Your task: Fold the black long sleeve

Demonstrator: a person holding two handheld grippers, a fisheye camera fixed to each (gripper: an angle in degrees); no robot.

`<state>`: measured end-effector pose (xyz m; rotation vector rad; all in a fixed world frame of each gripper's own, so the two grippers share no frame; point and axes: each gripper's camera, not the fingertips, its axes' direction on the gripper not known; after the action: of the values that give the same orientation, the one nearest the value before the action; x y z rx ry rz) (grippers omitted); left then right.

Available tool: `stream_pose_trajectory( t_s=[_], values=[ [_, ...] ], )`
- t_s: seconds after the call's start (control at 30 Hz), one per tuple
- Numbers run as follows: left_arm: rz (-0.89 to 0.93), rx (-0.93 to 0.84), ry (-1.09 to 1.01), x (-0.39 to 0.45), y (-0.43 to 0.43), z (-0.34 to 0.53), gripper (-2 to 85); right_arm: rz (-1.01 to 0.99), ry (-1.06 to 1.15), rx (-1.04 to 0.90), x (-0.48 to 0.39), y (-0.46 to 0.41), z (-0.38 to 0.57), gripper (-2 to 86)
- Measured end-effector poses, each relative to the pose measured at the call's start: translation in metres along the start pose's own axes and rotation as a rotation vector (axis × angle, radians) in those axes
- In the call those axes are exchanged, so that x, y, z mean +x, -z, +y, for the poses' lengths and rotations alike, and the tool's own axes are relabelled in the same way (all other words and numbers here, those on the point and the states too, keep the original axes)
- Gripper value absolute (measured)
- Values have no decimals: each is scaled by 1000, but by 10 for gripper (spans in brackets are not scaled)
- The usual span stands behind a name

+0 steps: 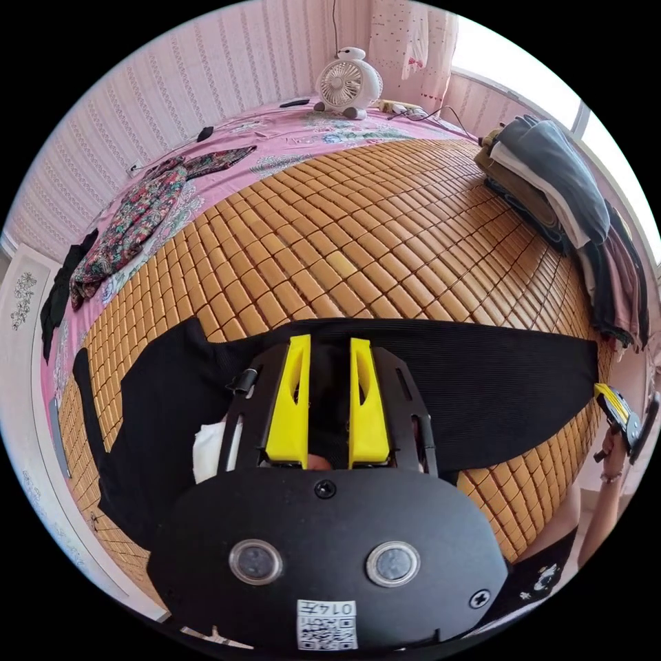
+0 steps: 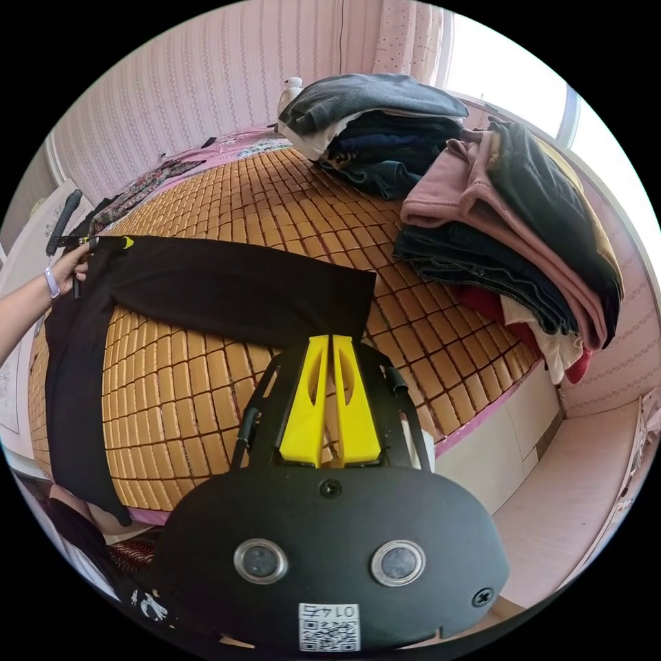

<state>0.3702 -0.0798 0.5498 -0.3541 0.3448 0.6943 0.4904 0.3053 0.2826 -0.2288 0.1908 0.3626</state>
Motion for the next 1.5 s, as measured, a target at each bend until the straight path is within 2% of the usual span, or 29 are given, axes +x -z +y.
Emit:
stream_pose_trajectory(
  t_s=[0.13, 0.5, 0.63, 0.73, 0.8, 0.9, 1.03, 1.13, 1.2, 1.27, 1.33, 1.5],
  values=[
    [3, -12, -3, 0, -1, -5, 8, 11, 36, 5, -4, 2, -3, -8],
    [30, 109, -29, -3, 19, -40, -6, 52, 5, 58, 4, 7, -25, -7],
    [213, -13, -39, -8, 8, -44, -1, 13, -51, -12, 14, -11, -33, 5],
    [260, 61, 5, -32, 46, -23, 3, 41, -113, -9, 20, -2, -31, 35],
    [266, 114, 3, -49, 82, 4, 5, 50, -126, 12, 17, 12, -23, 47],
    [238, 220, -47, -73, 146, 91, 6, -1, -99, 36, -9, 40, -1, 53],
    [139, 78, 0, -99, 180, 263, 8, -280, 54, -64, -90, 54, 25, 56],
    [121, -35, 138, -107, 185, 387, 13, -370, 216, -174, -157, 52, 37, 67],
    [105, -53, 248, -108, 187, 447, 19, -357, 310, -238, -191, 46, 43, 72],
    [127, -57, 359, -106, 183, 500, 28, -249, 387, -282, -218, 40, 44, 71],
    [112, -72, 409, -104, 176, 524, 35, -168, 434, -282, -241, 36, 41, 54],
    [92, -79, 465, -104, 170, 548, 14, -171, 455, -329, -256, 31, 28, 10]
  ],
)
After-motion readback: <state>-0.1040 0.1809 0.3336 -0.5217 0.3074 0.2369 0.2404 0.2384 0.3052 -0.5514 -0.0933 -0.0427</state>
